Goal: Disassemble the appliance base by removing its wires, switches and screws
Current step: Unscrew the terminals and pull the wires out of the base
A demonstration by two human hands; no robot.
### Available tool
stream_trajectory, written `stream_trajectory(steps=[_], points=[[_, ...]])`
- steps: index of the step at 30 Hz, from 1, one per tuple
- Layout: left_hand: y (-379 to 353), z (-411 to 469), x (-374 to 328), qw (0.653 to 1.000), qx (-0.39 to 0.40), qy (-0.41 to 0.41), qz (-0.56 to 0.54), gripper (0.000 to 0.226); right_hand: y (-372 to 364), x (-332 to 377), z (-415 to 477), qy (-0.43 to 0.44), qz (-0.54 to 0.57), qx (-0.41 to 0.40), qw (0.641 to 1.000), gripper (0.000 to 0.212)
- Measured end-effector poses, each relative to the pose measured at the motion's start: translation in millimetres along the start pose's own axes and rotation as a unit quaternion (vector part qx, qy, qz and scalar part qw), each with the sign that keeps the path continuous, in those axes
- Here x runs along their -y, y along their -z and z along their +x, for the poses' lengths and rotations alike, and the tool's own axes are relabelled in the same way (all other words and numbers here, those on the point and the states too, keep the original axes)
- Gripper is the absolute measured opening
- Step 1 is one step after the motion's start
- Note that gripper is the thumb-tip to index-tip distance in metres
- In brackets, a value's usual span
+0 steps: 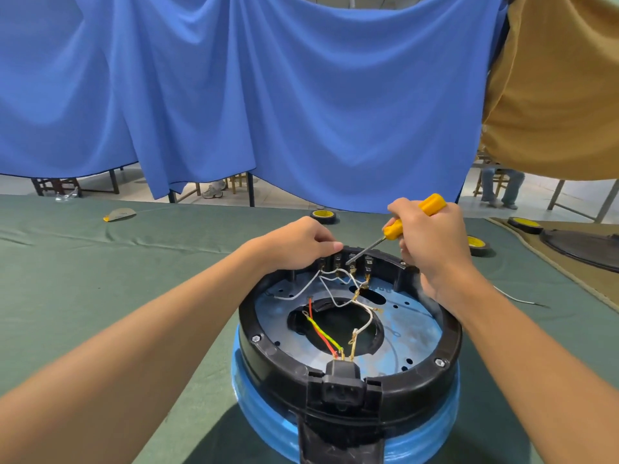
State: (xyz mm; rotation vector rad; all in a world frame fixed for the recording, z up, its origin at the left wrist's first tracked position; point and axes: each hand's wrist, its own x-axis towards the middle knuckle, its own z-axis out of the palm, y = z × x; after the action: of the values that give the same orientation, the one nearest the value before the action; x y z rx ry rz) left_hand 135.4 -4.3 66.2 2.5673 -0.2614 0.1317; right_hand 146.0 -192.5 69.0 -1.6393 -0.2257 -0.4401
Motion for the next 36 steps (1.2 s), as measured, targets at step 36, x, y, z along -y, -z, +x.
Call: stream_trajectory(steps=[36], points=[[-0.4, -4.0, -5.0, 1.000, 0.001, 0.012, 0.011, 0.045, -5.7, 5.6, 7.8, -0.093, -0.028, 0.081, 0.992, 0.018]])
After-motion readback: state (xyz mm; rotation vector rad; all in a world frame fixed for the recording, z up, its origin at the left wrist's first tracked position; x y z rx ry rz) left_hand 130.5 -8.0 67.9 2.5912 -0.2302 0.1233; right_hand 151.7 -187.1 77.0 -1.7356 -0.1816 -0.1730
